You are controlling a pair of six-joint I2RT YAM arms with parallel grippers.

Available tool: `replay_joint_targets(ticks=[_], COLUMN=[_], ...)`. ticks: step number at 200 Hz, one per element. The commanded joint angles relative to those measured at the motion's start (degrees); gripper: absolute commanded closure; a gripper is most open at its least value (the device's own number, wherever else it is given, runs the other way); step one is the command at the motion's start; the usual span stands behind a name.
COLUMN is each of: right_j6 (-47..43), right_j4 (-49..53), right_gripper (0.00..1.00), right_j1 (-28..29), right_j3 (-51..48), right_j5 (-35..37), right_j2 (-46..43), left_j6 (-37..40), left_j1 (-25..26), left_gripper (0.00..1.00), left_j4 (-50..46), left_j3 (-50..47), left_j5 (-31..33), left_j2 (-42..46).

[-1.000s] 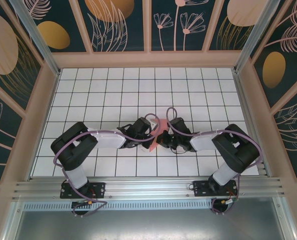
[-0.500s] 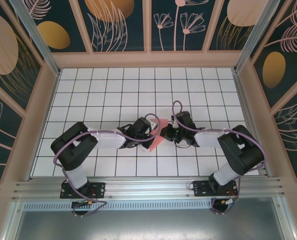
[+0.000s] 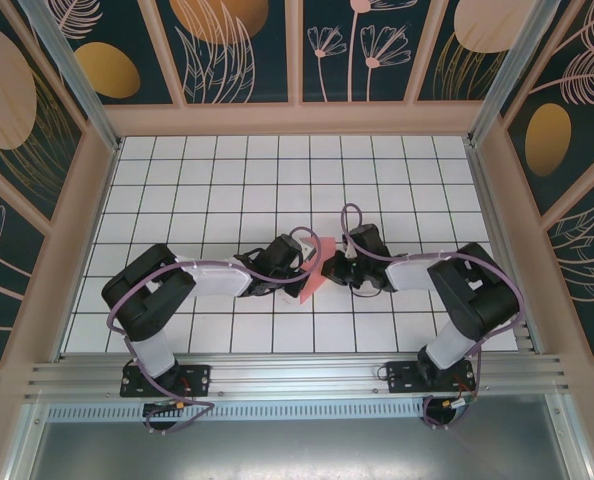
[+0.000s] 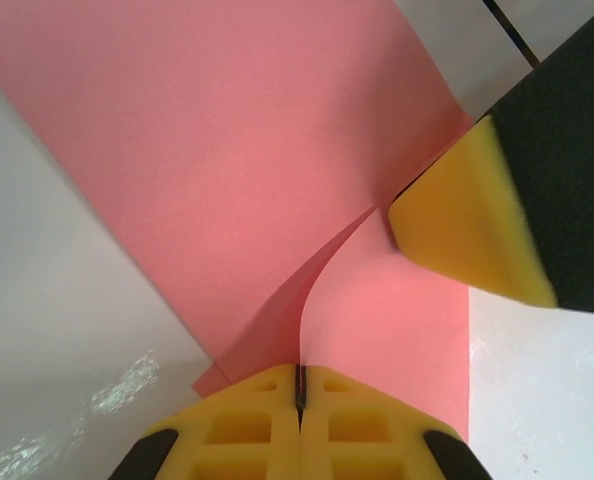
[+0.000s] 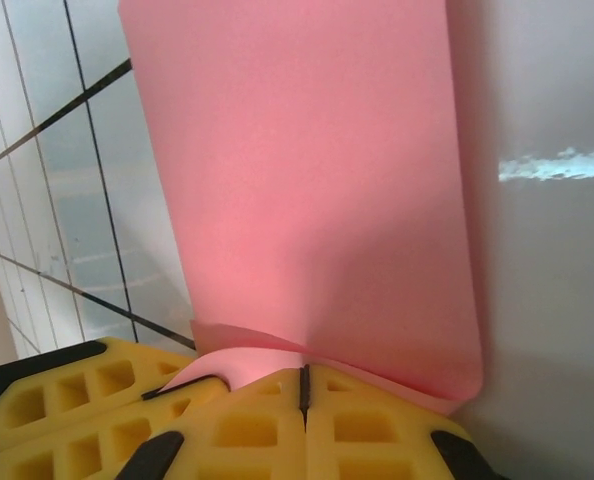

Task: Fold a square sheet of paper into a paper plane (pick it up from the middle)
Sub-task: Third fold the triangle at the center of the table.

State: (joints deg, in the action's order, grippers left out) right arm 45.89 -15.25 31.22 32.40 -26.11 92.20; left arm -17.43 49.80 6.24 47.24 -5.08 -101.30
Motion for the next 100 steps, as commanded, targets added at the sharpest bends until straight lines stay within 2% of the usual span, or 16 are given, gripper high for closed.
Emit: replay_joint_targets(ticks=[1,40,72,100], right_j6=[-2.33,-3.35,-3.56,-4.18], right_j4=[2.25,0.03,-0.24,1.39], right_gripper=[0.95,0.95,0.95,0.95], right_j1=[-2.38,-4.49,-5.23,-5.91], right_j3=[1.35,-0.11,-0.90,-0.04], right_j5=[-1.15,-3.14,-2.00,-1.72], right_j2=[-3.17,-0.53,2.48,1.07], left_j6=[-0.42,-0.42,-0.42,-0.26], left_j1=[-0.36,-0.33,-0.34,-0.32], left_gripper=[0.95,0.95,0.95,0.95], left_j4=[-5.27,-5.32,-5.45,-5.71], left_j3=[-1.10,-0.84,-0.55,-0.62], left_j5=[0.69,0.53,0.40,0.59], left_j2=[-2.39,-2.28,-2.46,-2.28])
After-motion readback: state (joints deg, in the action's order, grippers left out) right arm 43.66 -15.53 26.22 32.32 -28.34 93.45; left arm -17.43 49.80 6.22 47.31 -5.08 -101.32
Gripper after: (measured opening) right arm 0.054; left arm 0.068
